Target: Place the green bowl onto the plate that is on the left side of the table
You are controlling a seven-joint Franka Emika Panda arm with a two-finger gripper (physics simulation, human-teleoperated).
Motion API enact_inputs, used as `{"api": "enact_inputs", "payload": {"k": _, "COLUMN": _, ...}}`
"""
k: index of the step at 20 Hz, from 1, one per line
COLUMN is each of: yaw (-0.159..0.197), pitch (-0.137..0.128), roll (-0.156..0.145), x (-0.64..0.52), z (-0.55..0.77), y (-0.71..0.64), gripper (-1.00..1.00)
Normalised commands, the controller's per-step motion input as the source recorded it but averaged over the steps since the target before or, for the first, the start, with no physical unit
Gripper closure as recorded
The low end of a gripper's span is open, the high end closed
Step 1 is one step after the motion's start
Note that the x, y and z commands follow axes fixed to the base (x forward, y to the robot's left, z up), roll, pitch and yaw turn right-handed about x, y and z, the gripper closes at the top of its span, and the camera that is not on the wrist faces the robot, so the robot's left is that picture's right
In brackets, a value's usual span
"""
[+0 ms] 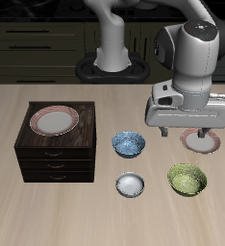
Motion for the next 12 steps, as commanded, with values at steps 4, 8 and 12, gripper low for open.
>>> {"api": "enact_inputs", "payload": {"k": 4, "yaw": -0.007, "pitch": 0.021, "roll": -0.015, "x": 0.13, "z": -0.28, "y": -0.03, "gripper": -1.0}}
{"api": "enact_inputs", "payload": {"k": 8, "yaw": 0.007, "pitch": 0.018, "roll": -0.007, "x": 0.1, "z": -0.26, "y": -0.01, "gripper": -1.0}}
{"api": "enact_inputs", "payload": {"k": 12, "yaw": -0.044, "pitch": 0.024, "roll": -0.021, "x": 0.09, "z": -0.25, "y": -0.06, "gripper": -1.0}}
